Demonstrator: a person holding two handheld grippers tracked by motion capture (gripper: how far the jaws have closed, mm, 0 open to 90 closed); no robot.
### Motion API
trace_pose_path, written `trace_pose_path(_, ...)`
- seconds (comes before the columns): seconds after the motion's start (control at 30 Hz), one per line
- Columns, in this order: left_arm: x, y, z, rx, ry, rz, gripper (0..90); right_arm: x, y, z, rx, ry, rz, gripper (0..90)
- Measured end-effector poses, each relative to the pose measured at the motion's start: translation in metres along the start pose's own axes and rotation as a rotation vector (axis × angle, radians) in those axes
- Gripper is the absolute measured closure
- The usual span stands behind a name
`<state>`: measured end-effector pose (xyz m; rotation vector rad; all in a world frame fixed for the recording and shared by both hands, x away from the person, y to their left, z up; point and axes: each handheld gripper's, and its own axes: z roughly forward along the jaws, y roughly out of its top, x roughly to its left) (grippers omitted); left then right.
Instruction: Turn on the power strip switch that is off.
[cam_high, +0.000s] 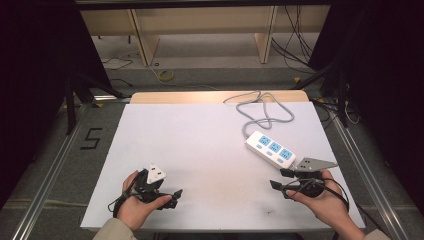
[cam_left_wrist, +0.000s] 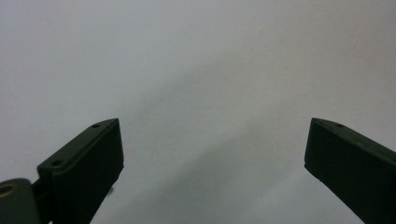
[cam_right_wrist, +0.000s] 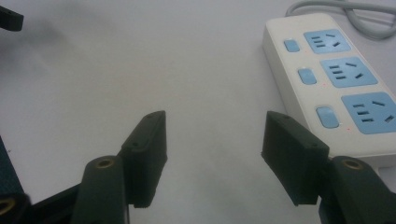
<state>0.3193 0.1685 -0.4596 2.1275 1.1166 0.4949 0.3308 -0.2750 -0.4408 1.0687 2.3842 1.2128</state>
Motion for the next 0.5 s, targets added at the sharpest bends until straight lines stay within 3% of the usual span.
trace_pose_path(0.5, -0.0032, 0.0016, 0.0000, 0.001, -0.010, 0.012, 4.0, -0.0020, -0.0025, -0.0034, -0.034, -0.009, 0.002, 38.7)
